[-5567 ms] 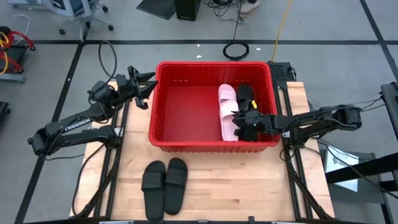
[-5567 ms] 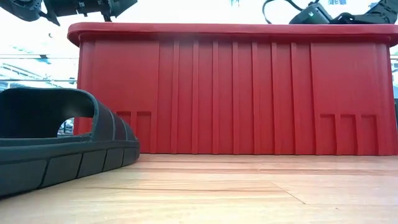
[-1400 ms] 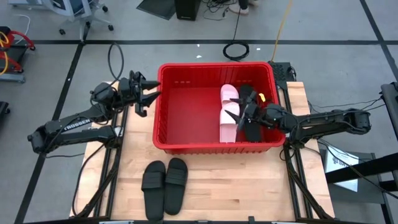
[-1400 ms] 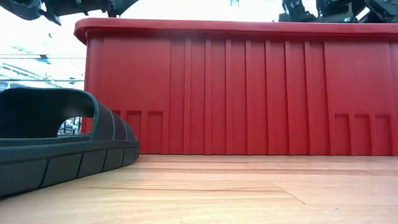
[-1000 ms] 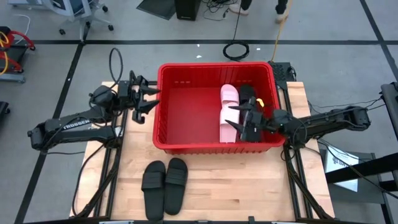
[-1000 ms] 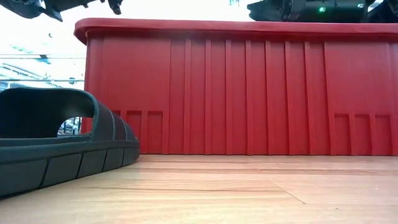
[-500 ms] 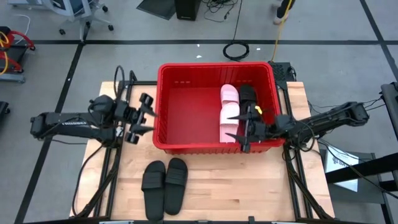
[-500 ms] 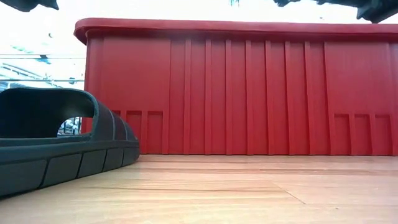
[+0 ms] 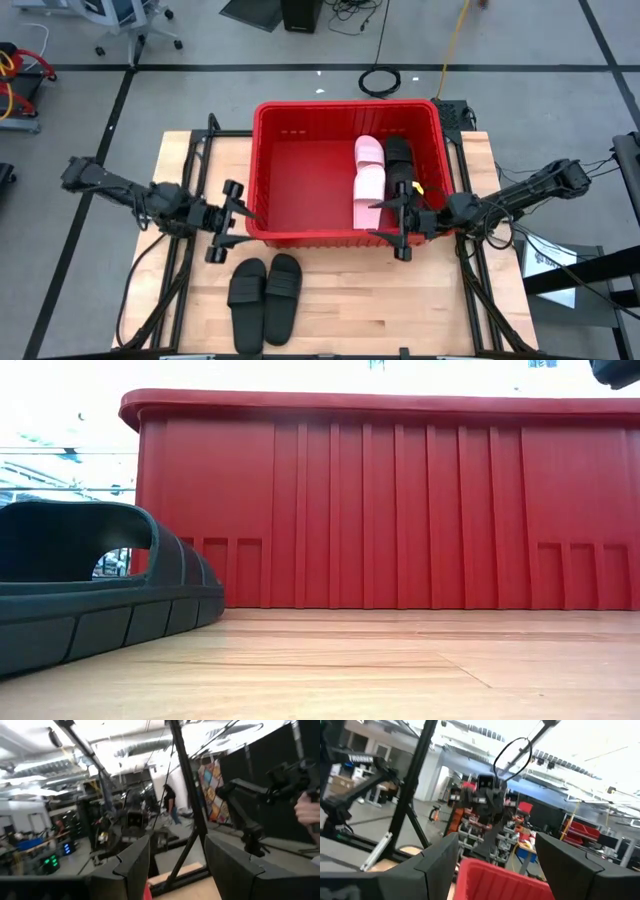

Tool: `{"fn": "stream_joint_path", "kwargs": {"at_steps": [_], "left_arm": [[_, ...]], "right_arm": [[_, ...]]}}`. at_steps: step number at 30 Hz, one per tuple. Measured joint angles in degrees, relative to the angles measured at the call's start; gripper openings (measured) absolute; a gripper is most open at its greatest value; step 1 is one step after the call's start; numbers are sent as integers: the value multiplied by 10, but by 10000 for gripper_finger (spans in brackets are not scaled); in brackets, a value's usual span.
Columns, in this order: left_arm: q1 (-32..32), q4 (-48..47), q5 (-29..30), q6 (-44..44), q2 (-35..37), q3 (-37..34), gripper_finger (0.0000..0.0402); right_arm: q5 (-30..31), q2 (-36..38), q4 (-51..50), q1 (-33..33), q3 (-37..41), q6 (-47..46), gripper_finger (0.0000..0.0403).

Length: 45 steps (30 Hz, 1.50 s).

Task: Pick and place slides into bin
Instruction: Put the black slipper into the red container

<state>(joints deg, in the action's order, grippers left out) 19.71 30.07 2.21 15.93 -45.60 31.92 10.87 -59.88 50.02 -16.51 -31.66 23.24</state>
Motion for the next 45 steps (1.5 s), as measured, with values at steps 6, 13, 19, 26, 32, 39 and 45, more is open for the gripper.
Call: {"fn": "stream_joint_path", "kwargs": {"at_steps": [6,13,19,26,32,39,45], "left_arm": [[106,-5,173,54,-45,11,198],[207,-133,388,71,-174,115,198],[263,-272,477,47,-309,233,198],[308,-440,536,-8,-446,350,198],[328,-599,548,-145,-540,459,198],[341,-813,503,-353,-630,575,198],[339,-925,413,-505,-693,603,198]], "right_arm": [[0,0,21,-17,0,16,254],[24,0,15,-24,-7,17,254],[28,0,11,-38,-7,15,254],[28,0,15,-72,-7,-7,254],[84,0,16,-107,-7,-2,254],[103,0,16,-134,-7,0,254],[103,0,16,-150,-7,-6,254]]}}
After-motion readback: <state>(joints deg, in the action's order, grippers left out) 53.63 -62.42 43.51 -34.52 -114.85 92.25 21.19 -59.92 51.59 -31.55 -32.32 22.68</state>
